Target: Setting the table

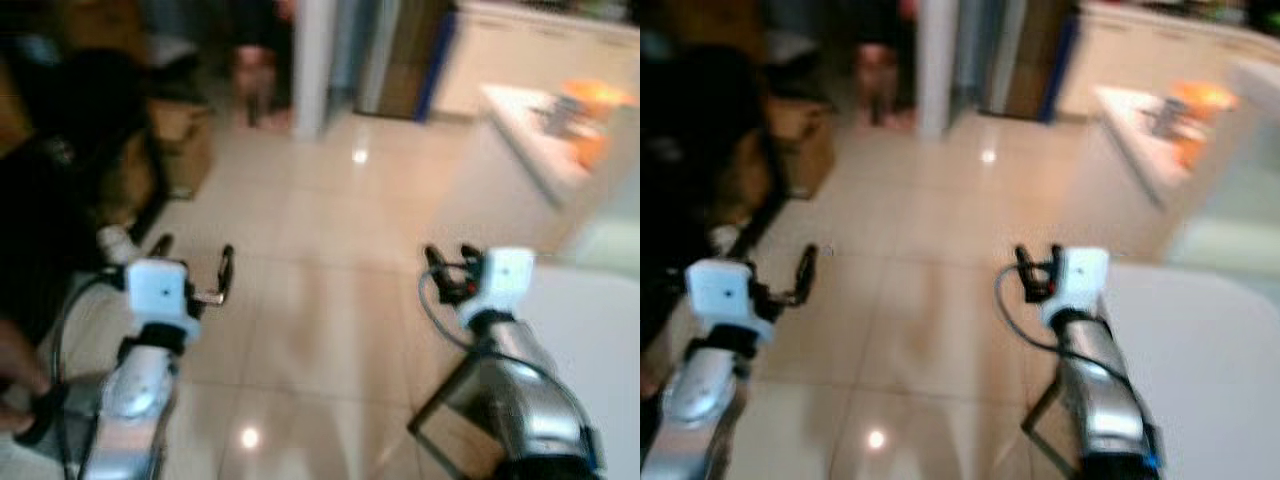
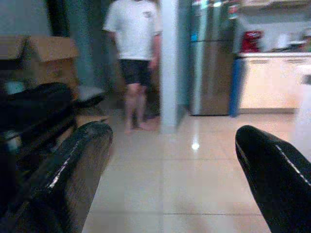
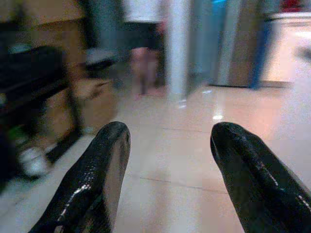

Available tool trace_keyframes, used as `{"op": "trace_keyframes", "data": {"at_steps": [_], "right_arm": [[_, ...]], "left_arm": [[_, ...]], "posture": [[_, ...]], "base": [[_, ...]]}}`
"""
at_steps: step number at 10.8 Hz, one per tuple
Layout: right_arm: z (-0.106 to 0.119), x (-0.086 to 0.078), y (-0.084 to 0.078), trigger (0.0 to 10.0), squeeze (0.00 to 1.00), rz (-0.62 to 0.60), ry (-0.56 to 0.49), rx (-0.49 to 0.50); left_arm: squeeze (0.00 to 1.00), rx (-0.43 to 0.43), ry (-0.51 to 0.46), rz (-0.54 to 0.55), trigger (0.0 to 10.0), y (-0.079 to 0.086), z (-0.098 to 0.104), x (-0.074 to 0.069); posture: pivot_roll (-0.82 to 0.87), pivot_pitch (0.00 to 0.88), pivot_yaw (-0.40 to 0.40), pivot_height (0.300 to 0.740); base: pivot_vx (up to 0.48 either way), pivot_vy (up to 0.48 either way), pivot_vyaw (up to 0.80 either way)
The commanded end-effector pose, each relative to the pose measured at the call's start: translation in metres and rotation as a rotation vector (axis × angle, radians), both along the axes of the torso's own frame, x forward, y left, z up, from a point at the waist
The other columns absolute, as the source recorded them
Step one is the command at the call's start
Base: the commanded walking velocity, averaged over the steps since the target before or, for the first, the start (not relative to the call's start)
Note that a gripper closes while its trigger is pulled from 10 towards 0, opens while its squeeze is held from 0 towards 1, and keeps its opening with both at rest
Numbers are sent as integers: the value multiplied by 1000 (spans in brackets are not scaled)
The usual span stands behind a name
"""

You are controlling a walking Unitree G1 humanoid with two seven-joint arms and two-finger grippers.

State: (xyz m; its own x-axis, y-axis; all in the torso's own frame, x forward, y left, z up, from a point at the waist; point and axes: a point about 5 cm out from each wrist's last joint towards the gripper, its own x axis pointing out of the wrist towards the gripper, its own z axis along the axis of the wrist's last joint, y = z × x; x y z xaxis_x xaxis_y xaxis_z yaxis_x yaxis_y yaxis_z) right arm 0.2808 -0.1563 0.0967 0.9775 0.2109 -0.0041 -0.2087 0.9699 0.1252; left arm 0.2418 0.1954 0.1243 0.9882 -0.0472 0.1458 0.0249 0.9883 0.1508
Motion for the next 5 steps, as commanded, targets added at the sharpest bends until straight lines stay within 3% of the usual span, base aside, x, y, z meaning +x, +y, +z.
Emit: {"op": "trace_keyframes", "data": {"at_steps": [1, 2, 4, 5], "right_arm": [[8, 3, -7, 10000, 0, -12, -35, -27], [8, 4, -9, 10000, 0, -29, -42, -27], [11, 4, -8, 10000, 0, -30, -46, -30], [12, 5, -10, 10000, 0, -37, -47, -15]], "left_arm": [[0, 0, -5, -19, 10000, -5, 1, 3], [0, 1, -9, -28, 10000, -8, 3, 2], [0, 1, -3, -30, 10000, -7, 1, 3], [0, 2, -4, -32, 10000, -7, 2, 4]], "posture": [[76, 0, -77, 740], [78, 0, -76, 740], [63, 0, -71, 740], [74, 0, -72, 740]], "base": [[352, 0, 0], [371, 0, 0], [382, 0, 497], [386, 0, 0]]}}
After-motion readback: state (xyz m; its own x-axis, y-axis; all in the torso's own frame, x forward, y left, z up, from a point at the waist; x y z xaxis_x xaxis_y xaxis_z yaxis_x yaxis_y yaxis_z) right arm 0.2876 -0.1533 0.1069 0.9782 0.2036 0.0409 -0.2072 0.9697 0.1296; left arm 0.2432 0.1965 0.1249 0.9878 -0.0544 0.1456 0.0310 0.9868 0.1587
